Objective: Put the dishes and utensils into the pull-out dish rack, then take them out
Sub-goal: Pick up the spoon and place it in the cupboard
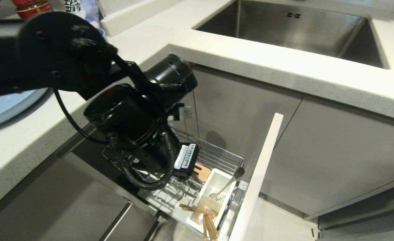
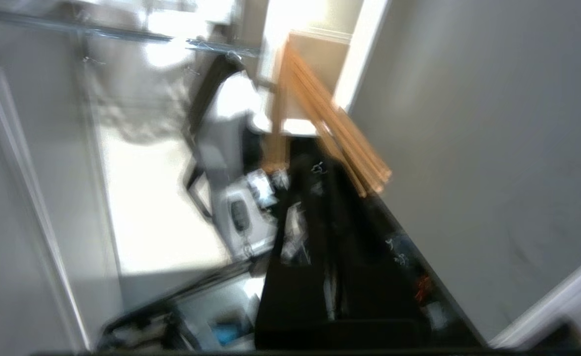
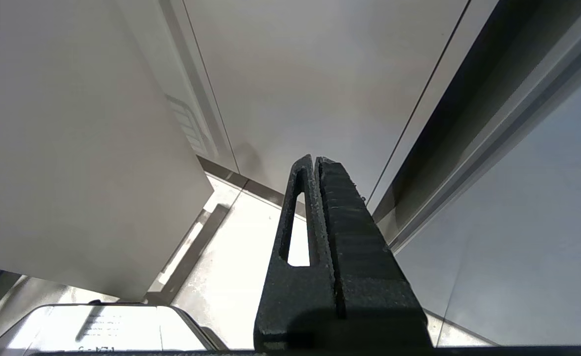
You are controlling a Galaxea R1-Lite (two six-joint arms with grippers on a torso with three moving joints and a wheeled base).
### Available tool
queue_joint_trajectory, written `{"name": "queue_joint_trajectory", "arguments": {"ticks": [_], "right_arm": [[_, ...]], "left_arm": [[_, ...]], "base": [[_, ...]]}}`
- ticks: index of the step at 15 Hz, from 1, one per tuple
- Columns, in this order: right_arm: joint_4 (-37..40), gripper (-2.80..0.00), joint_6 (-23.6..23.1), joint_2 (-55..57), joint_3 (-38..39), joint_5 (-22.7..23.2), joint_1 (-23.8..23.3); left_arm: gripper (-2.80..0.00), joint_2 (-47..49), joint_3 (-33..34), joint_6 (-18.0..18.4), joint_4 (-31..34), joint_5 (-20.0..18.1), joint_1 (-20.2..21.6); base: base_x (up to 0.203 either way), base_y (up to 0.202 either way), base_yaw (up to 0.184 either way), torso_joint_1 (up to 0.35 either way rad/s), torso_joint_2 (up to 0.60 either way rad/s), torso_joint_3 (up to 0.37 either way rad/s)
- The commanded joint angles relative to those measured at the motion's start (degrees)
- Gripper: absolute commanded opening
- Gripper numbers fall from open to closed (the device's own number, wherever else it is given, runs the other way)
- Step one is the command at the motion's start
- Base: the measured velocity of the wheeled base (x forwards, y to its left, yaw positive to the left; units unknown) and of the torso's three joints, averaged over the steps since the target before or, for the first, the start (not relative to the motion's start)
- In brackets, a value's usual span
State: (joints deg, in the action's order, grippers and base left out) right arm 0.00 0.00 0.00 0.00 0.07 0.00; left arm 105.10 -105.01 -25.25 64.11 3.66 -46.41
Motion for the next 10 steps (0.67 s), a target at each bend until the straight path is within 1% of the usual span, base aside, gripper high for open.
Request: {"name": "queue_joint_trajectory", "arguments": {"ticks": [1, 3, 6, 7, 8, 10], "right_arm": [[0.0, -2.80, 0.0, 0.0, 0.0, 0.0, 0.0], [0.0, -2.80, 0.0, 0.0, 0.0, 0.0, 0.0], [0.0, -2.80, 0.0, 0.0, 0.0, 0.0, 0.0], [0.0, -2.80, 0.0, 0.0, 0.0, 0.0, 0.0], [0.0, -2.80, 0.0, 0.0, 0.0, 0.0, 0.0], [0.0, -2.80, 0.0, 0.0, 0.0, 0.0, 0.0]], "left_arm": [[-2.80, -5.2, -0.2, -0.9, 0.2, 3.2, 0.1], [-2.80, -8.7, -0.5, -2.1, -0.3, 7.8, 0.2], [-2.80, -13.6, -0.9, -3.7, -4.9, 13.9, 2.0], [-2.80, -14.9, -0.9, -3.9, -6.5, 15.7, 3.2], [-2.80, -16.2, -1.0, -3.9, -7.8, 16.7, 4.8], [-2.80, -19.2, -1.6, -3.6, -10.6, 17.6, 9.8]], "base": [[0.000, 0.000, 0.000, 0.000, 0.00, 0.000], [0.000, 0.000, 0.000, 0.000, 0.00, 0.000], [0.000, 0.000, 0.000, 0.000, 0.00, 0.000], [0.000, 0.000, 0.000, 0.000, 0.00, 0.000], [0.000, 0.000, 0.000, 0.000, 0.00, 0.000], [0.000, 0.000, 0.000, 0.000, 0.00, 0.000]]}}
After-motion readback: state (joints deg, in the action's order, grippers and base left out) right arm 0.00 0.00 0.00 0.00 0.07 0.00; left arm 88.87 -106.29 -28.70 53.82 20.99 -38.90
